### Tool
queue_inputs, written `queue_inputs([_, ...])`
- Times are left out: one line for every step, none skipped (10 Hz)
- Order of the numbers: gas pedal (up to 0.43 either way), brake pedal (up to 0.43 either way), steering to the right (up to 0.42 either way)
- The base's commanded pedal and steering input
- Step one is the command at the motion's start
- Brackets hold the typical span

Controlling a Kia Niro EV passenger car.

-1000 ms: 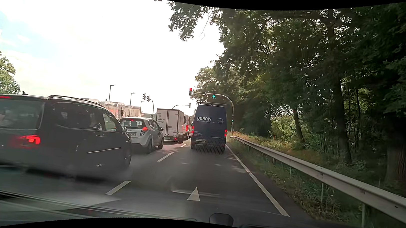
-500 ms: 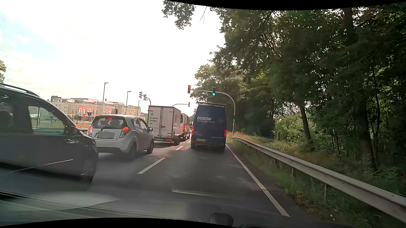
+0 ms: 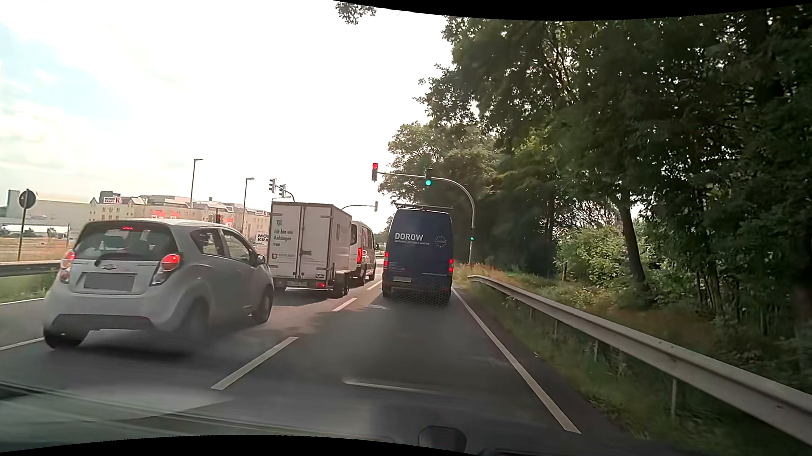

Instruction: Follow the waypoints while adhering to traffic rules and regulations

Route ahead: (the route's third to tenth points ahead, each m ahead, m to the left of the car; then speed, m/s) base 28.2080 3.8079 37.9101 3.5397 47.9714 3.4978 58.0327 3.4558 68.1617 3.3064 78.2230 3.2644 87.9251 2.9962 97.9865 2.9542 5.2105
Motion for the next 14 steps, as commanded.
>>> queue_inputs([0.150, 0.000, -0.005])
queue_inputs([0.150, 0.000, -0.005])
queue_inputs([0.150, 0.000, -0.005])
queue_inputs([0.157, 0.000, -0.005])
queue_inputs([0.169, 0.000, -0.005])
queue_inputs([0.177, 0.000, -0.005])
queue_inputs([0.177, 0.000, -0.005])
queue_inputs([0.177, 0.000, -0.005])
queue_inputs([0.189, 0.000, -0.005])
queue_inputs([0.189, 0.000, -0.004])
queue_inputs([0.209, 0.000, -0.005])
queue_inputs([0.220, 0.000, -0.004])
queue_inputs([0.220, 0.000, -0.004])
queue_inputs([0.220, 0.000, -0.004])
